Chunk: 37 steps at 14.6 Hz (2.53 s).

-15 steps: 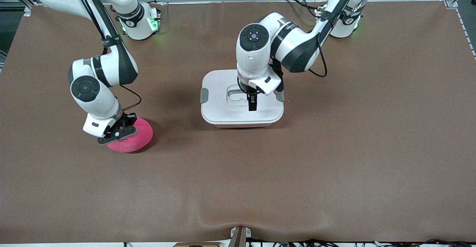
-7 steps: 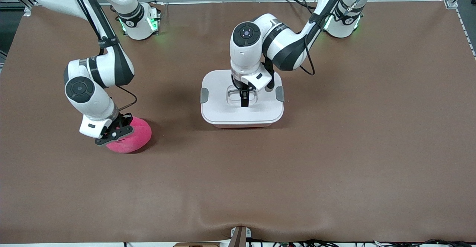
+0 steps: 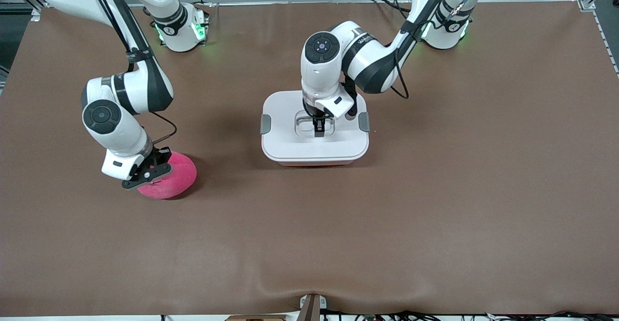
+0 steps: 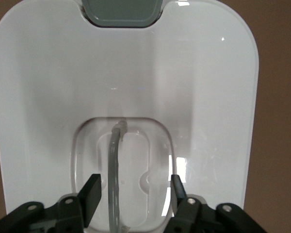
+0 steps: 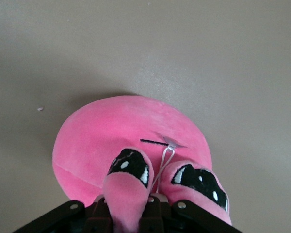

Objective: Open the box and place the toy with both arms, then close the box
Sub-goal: 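Lower the left gripper onto the lid handle and grasp it, then lift the lid off with the left gripper while the right gripper grasps the plush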

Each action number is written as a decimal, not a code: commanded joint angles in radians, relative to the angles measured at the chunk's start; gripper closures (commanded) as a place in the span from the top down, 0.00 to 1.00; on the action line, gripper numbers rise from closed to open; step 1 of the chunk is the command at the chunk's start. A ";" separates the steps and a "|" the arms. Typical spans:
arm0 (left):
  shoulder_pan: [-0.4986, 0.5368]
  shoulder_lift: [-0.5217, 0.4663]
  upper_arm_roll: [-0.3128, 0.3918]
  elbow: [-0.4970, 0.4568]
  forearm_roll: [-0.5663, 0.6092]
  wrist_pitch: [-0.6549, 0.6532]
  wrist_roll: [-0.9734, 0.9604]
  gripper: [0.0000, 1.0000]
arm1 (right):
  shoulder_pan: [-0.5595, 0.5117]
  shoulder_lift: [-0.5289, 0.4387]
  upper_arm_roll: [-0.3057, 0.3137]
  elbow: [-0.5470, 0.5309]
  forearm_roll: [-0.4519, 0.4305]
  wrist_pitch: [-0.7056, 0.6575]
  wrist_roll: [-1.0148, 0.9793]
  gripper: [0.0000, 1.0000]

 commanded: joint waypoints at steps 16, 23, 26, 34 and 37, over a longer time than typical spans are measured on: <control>-0.022 -0.094 0.000 -0.033 0.018 -0.027 -0.050 0.00 | -0.016 -0.012 0.009 0.066 -0.018 -0.069 -0.116 0.00; 0.026 -0.151 0.002 -0.036 0.020 -0.078 -0.035 0.00 | -0.022 -0.116 0.016 0.100 -0.003 -0.175 -0.413 0.00; 0.054 -0.162 0.002 -0.042 0.020 -0.093 -0.007 0.00 | -0.042 -0.171 0.016 0.100 0.062 -0.182 -0.600 0.00; 0.228 -0.324 0.000 -0.243 0.022 -0.083 0.243 0.00 | 0.002 -0.170 0.031 0.192 0.171 -0.261 -0.929 0.00; 0.276 -0.340 0.000 -0.266 0.022 -0.080 0.284 0.00 | 0.118 -0.162 0.031 0.296 0.162 -0.378 -0.925 0.00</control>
